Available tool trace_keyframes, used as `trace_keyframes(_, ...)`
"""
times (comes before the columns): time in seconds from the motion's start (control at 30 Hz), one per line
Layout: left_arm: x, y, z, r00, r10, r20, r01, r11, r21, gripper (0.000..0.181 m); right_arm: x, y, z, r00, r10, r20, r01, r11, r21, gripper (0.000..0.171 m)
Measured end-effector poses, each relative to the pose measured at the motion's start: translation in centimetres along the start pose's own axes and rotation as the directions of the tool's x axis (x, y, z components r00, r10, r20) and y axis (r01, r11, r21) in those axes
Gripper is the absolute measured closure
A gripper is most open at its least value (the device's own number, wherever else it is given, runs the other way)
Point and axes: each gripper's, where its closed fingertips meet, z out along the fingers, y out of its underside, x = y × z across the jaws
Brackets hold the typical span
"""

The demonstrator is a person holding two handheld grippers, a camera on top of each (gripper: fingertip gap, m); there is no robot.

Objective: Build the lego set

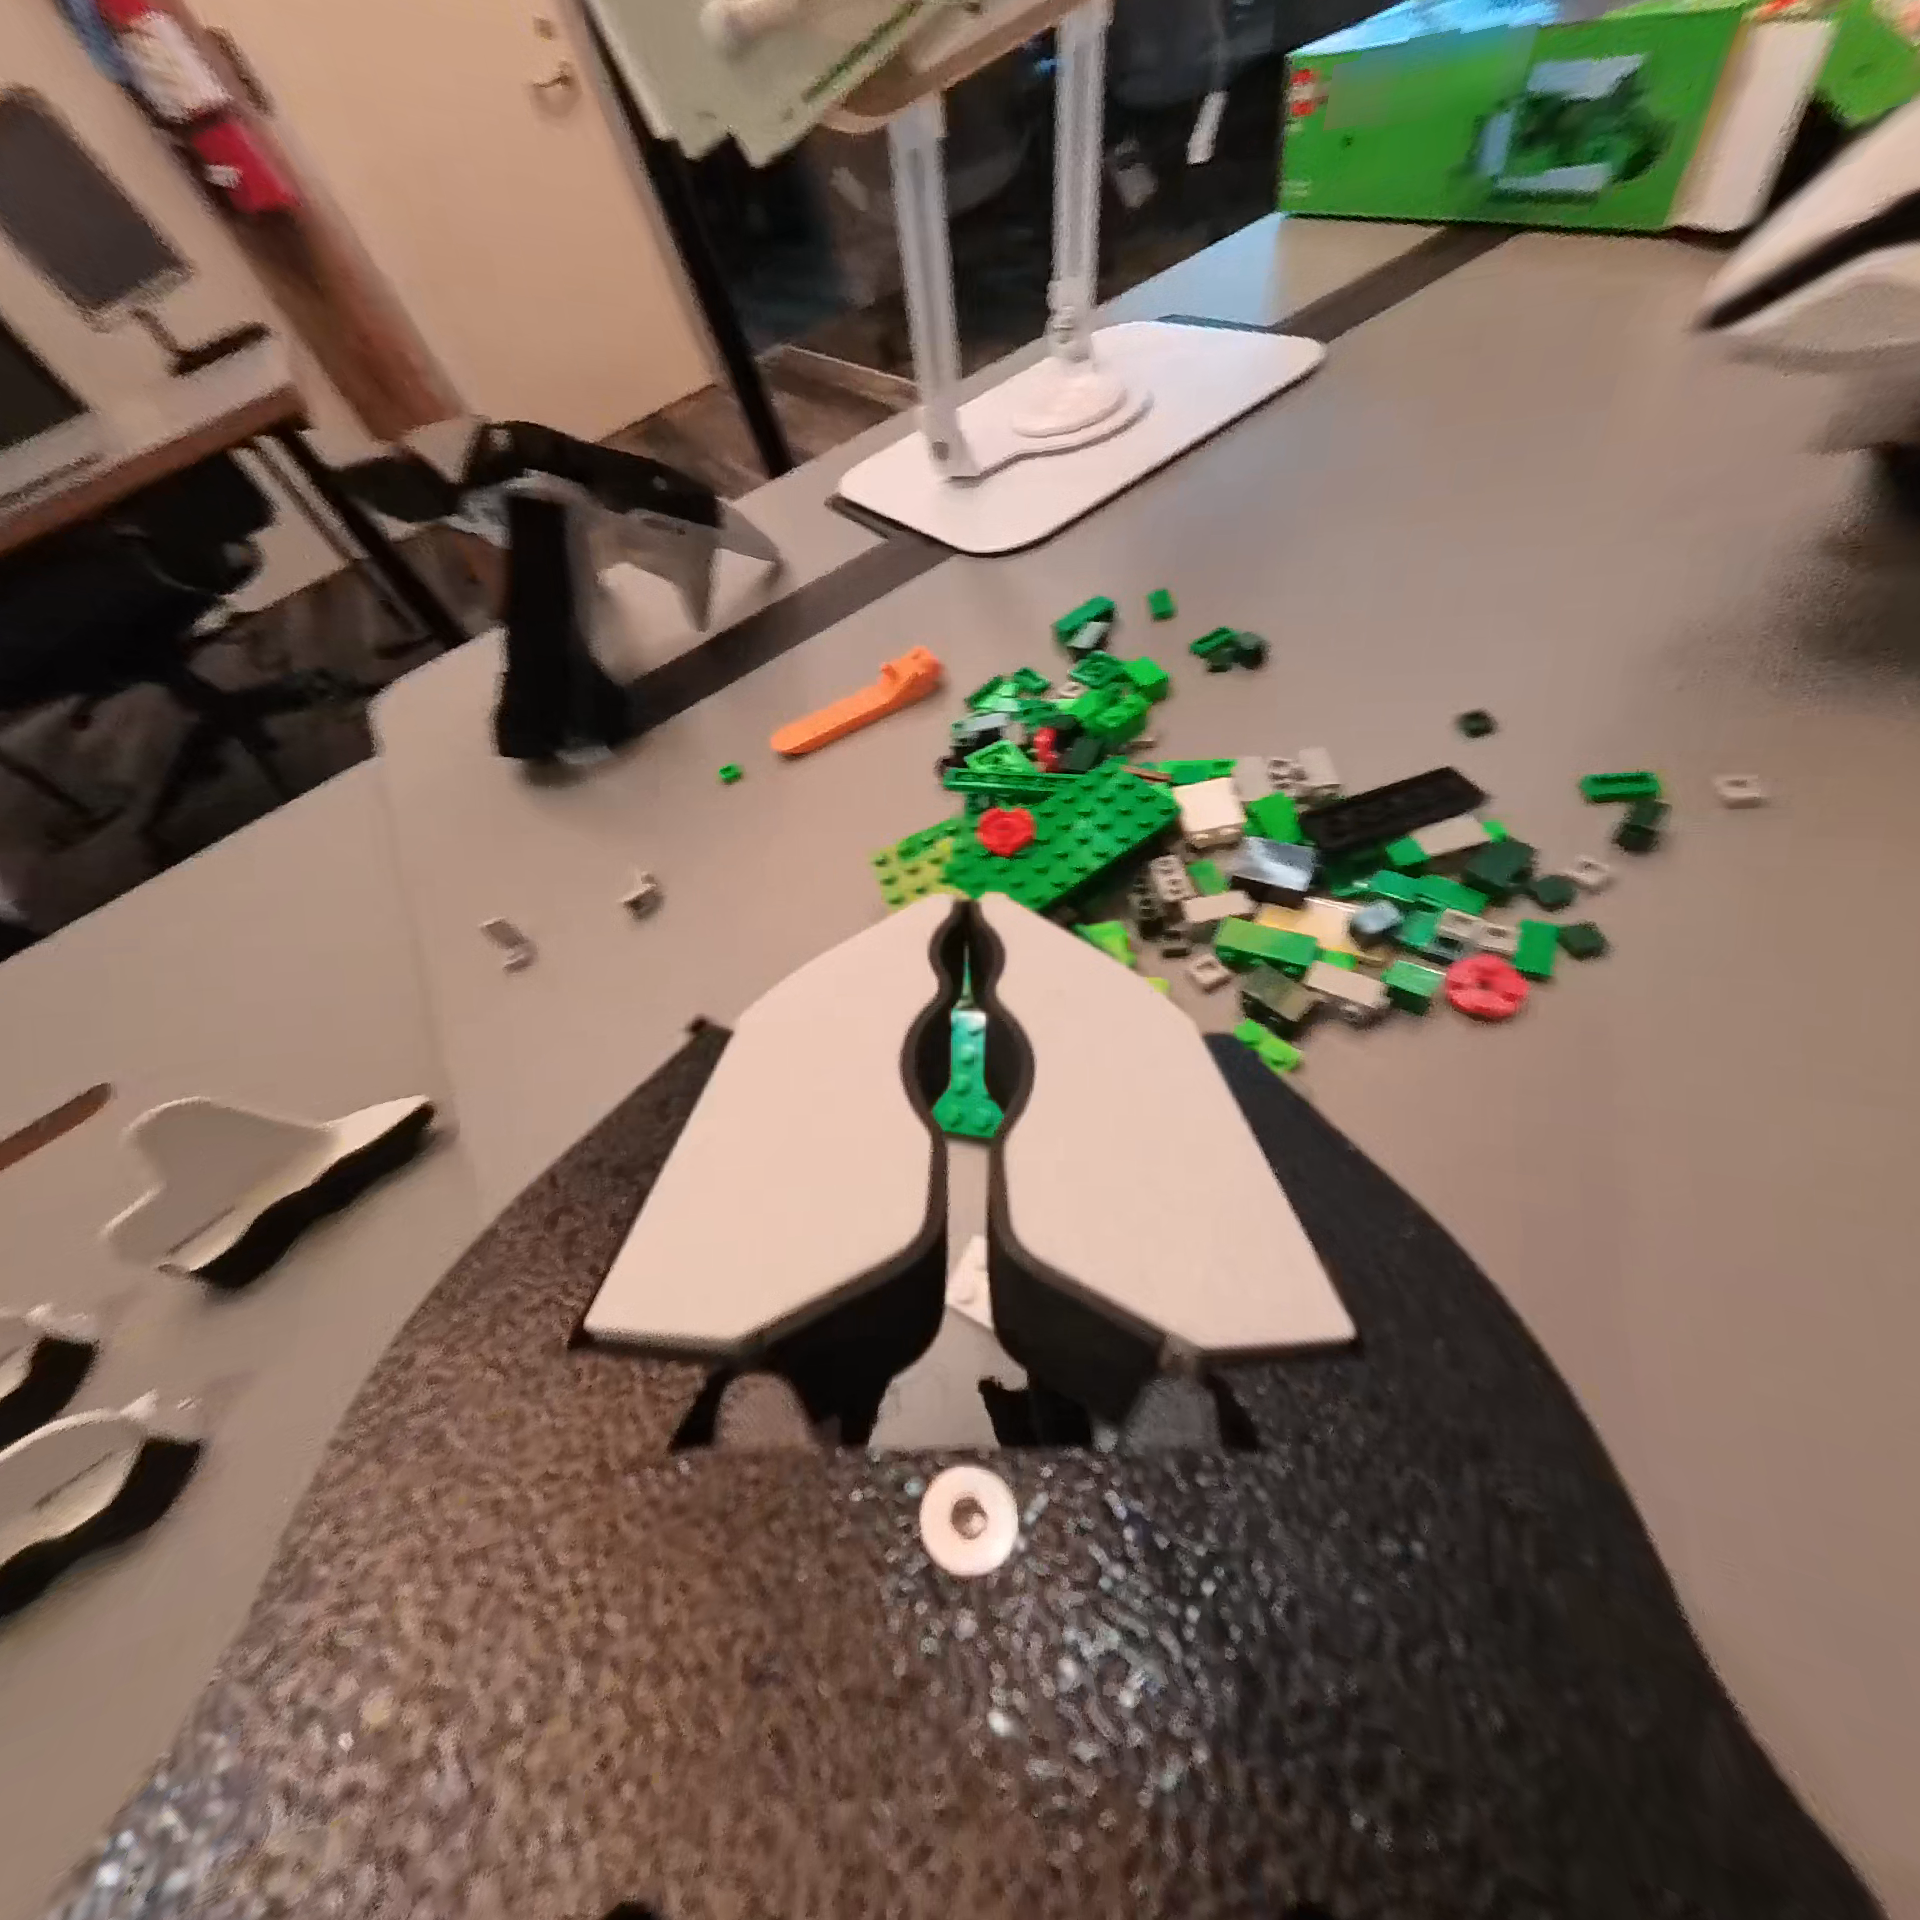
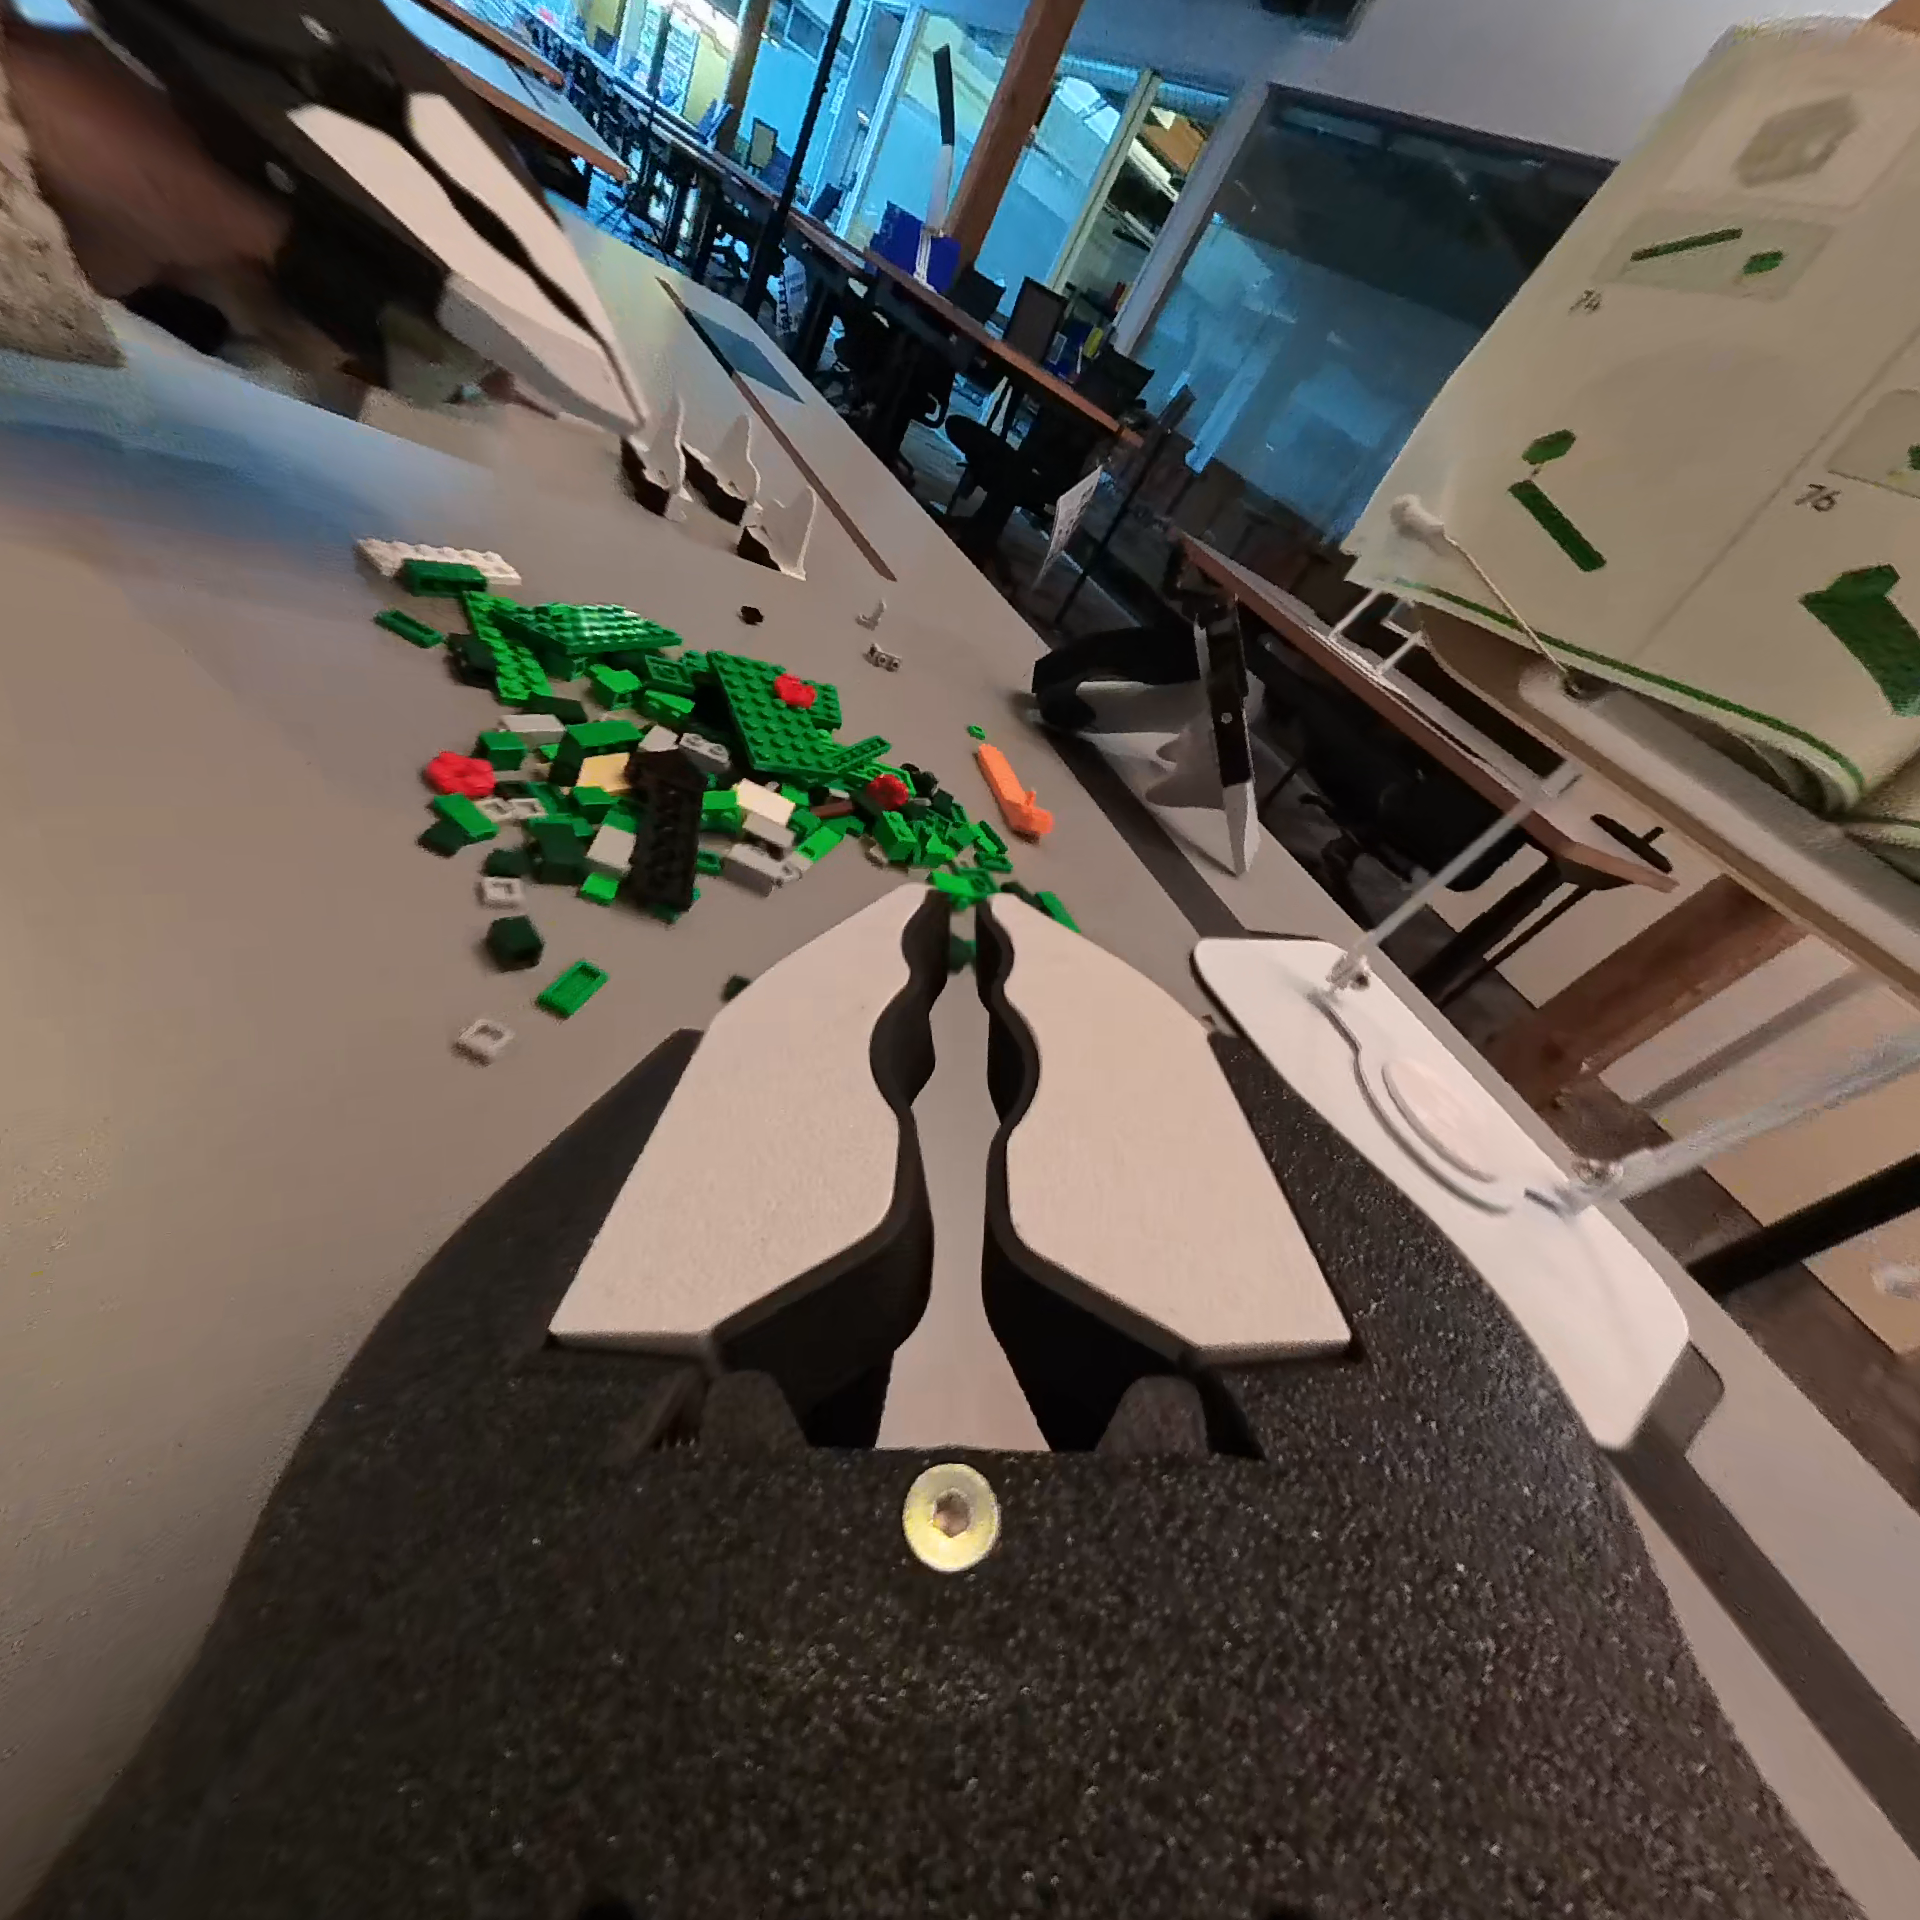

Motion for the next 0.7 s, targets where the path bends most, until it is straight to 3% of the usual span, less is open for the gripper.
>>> trace_keyframes(0.13, 3.7, 0.9, -0.6, 0.964, 0.003, -0.265, -0.020, 0.998, -0.060, 0.180, 0.8, 0.1, 2.8, 1.000, 0.017, 0.002, -0.017, 1.000, 0.009, 0.168)
trace_keyframes(0.27, 6.5, 2.2, -0.8, 0.919, 0.087, -0.384, -0.149, 0.980, -0.133, 0.173, 1.3, 0.1, 4.5, 0.998, 0.063, 0.010, -0.064, 0.998, 0.018, 0.168)
trace_keyframes(0.47, 7.3, 4.4, 0.2, 0.898, 0.230, -0.375, -0.333, 0.912, -0.238, 0.162, 1.6, -0.1, 4.6, 0.993, 0.118, 0.012, -0.118, 0.992, 0.042, 0.168)
trace_keyframes(0.7, 7.0, 6.0, 0.3, 0.903, 0.223, -0.366, -0.354, 0.869, -0.345, 0.162, 2.2, -0.1, 4.4, 0.986, 0.167, 0.001, -0.167, 0.984, 0.056, 0.168)
